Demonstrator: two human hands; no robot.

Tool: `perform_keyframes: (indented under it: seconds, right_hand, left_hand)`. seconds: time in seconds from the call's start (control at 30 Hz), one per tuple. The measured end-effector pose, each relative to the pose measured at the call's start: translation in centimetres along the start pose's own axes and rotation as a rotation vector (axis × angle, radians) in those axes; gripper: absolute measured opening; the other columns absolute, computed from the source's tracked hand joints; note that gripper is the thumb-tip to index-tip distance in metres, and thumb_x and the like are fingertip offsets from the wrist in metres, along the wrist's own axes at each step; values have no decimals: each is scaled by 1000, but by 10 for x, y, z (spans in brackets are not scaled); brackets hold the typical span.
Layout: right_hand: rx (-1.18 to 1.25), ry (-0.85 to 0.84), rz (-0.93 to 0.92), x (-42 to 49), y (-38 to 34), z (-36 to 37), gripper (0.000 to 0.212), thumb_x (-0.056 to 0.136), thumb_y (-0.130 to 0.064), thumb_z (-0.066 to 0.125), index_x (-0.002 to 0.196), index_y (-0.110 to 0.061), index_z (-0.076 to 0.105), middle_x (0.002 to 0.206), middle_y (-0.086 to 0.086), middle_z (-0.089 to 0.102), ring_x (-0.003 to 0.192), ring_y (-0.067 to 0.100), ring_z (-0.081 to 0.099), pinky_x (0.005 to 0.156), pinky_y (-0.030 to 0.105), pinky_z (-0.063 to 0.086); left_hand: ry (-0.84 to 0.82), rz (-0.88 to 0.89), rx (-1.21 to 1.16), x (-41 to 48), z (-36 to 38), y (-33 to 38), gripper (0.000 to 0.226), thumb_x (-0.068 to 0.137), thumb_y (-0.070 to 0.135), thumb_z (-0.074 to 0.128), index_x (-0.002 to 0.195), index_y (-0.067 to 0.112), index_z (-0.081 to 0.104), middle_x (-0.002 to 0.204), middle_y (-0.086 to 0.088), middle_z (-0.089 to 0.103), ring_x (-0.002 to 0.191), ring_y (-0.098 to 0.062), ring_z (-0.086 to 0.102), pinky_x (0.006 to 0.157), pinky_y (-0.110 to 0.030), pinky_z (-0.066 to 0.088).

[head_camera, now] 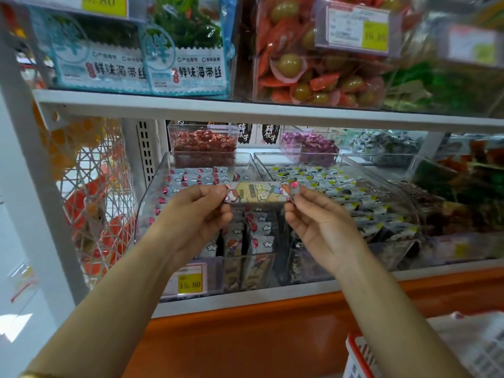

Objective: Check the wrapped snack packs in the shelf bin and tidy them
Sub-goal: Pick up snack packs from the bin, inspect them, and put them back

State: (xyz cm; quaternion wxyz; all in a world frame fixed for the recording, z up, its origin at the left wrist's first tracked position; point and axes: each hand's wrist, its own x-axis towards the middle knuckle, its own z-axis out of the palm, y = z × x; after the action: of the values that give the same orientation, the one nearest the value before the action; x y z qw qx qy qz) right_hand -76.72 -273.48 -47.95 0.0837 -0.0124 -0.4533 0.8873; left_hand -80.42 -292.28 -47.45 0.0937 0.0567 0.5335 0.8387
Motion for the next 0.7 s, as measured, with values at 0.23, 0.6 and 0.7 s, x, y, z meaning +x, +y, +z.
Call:
perform_keyframes:
  seconds: [0.23, 0.6, 0.7]
  right_hand:
    - [84, 42, -34, 2, -1, -1, 20, 86, 13, 49, 97, 1, 61, 68, 8, 67, 58, 14, 66, 54, 20, 55]
    - [-308, 59, -234, 1, 6, 0, 15, 86, -14, 63, 72, -8, 60, 77, 5, 69, 68, 18, 68, 57, 26, 56]
    - [-504, 64, -305, 1, 8, -2, 12, 85, -12, 65, 76, -8, 57, 86, 8, 66, 78, 15, 69, 62, 26, 57]
  left_hand:
    - [11, -19, -96, -3, 3, 3, 17, 88, -11, 48, 91, 4, 55, 71, -10, 59, 57, -12, 66, 54, -18, 54]
    - [-134, 62, 255, -7, 3, 2, 23, 71, 19, 66, 85, 1, 69, 86, -6, 70, 80, -14, 68, 70, -20, 55]
    - [-127, 83, 385, -8, 4, 4, 27, 80, 7, 64, 106, 13, 67, 108, -16, 65, 98, -24, 66, 83, -28, 55]
